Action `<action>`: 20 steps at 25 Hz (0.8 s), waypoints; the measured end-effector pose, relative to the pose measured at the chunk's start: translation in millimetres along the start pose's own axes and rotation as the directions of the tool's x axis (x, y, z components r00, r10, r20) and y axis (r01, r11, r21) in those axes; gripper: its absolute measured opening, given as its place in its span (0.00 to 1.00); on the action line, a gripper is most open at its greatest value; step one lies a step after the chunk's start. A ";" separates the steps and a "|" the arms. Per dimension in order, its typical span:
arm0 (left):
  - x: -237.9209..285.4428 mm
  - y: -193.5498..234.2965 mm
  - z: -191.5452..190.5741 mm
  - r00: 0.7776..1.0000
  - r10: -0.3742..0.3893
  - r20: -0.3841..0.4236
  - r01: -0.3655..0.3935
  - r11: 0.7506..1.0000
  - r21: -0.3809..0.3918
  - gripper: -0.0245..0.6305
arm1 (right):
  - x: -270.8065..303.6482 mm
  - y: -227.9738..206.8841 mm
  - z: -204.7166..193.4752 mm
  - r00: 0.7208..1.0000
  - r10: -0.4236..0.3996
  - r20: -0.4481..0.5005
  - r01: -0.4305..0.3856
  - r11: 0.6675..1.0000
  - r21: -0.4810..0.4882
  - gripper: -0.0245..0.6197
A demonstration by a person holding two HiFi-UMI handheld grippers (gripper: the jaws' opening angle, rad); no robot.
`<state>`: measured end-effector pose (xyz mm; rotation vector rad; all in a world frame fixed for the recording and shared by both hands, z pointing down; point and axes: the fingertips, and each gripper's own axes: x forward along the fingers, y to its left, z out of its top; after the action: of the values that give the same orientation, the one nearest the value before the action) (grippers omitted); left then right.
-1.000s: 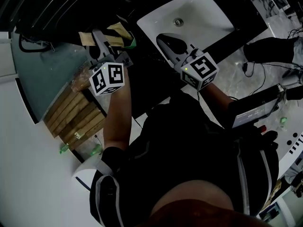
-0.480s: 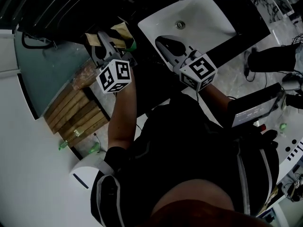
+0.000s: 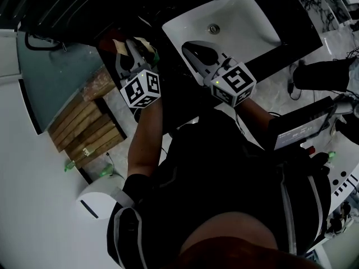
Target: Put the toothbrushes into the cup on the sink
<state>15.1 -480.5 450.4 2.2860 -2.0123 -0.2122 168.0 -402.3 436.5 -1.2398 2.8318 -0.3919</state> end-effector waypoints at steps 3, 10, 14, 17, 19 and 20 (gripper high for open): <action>-2.6 -0.7 -4.3 1.000 -0.007 -0.009 0.007 1.000 0.014 0.06 | -0.5 -0.3 -2.7 1.000 0.004 -0.004 -0.004 1.000 0.002 0.10; -4.7 -5.4 -11.9 0.998 -0.042 -0.040 0.044 0.998 0.049 0.07 | -0.6 5.6 -3.2 1.000 0.014 -0.002 -0.014 1.000 -0.002 0.10; -4.9 -7.9 -14.0 0.995 -0.078 -0.058 0.082 0.995 0.060 0.24 | -1.0 8.2 -3.1 1.000 0.009 -0.006 -0.009 1.000 0.003 0.10; -5.2 -9.0 -7.4 0.994 -0.094 -0.055 0.098 0.993 0.067 0.29 | 0.9 8.3 1.2 1.000 0.009 0.012 -0.009 1.000 -0.002 0.10; -9.4 -9.0 -0.7 0.993 -0.107 -0.051 0.111 0.992 0.065 0.32 | 1.1 10.5 2.4 1.000 0.004 0.007 -0.004 1.000 0.000 0.10; -13.9 -9.0 3.8 0.992 -0.117 -0.049 0.120 0.991 0.066 0.34 | 0.4 13.5 3.8 1.000 0.000 0.005 0.000 1.000 -0.001 0.10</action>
<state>21.6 -465.5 445.9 2.4313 -1.8927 -0.1001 158.4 -394.6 429.6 -1.2390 2.8281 -0.3864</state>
